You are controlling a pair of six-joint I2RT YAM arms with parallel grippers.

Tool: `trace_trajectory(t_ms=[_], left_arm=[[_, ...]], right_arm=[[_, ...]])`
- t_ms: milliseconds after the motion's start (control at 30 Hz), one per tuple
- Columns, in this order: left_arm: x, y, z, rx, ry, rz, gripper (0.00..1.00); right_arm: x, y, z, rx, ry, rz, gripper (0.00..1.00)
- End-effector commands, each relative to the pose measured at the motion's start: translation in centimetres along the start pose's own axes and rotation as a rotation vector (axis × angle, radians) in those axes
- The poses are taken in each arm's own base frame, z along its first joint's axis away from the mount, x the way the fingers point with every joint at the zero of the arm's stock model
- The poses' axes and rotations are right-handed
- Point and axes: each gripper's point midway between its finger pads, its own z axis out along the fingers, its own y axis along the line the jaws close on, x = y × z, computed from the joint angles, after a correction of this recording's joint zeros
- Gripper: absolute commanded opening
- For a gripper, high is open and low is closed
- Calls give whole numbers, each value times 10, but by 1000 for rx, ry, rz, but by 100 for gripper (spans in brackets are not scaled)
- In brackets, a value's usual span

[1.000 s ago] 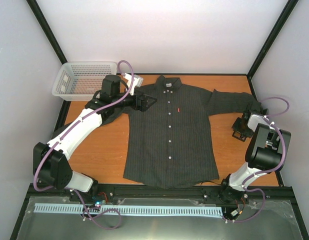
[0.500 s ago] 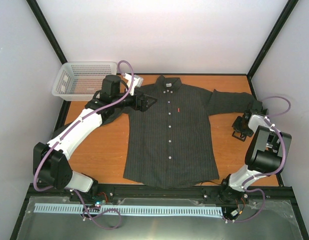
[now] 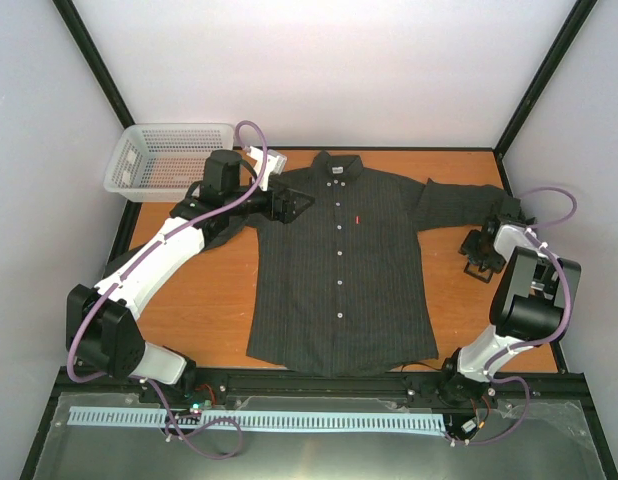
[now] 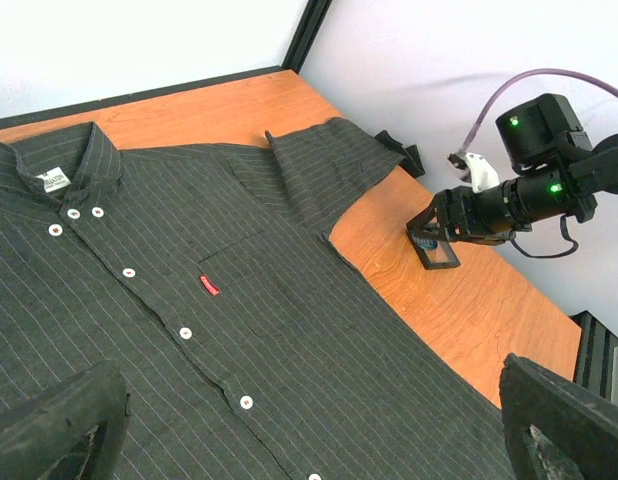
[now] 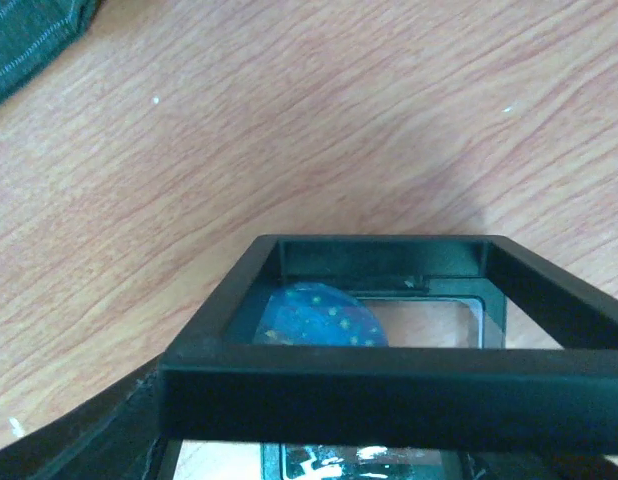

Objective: Pin the brooch onto the clothing

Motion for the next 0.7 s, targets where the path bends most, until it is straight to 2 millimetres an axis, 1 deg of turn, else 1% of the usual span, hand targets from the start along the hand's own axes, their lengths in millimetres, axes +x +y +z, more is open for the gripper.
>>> trace_trajectory(t_ms=[0, 200, 333, 433, 667], left_arm=[[-7, -6, 0, 24, -24, 15, 100], [-7, -6, 0, 26, -24, 15, 100], [-7, -6, 0, 26, -22, 14, 100], [-6, -6, 0, 26, -22, 14, 100], [-7, -6, 0, 26, -23, 17, 100]], right_arm=[[-3, -1, 3, 56, 6, -32, 69], [-1, -2, 8, 88, 21, -57, 69], [0, -3, 10, 103, 26, -65, 67], [0, -1, 12, 111, 32, -74, 66], [-1, 5, 15, 124, 35, -97, 66]])
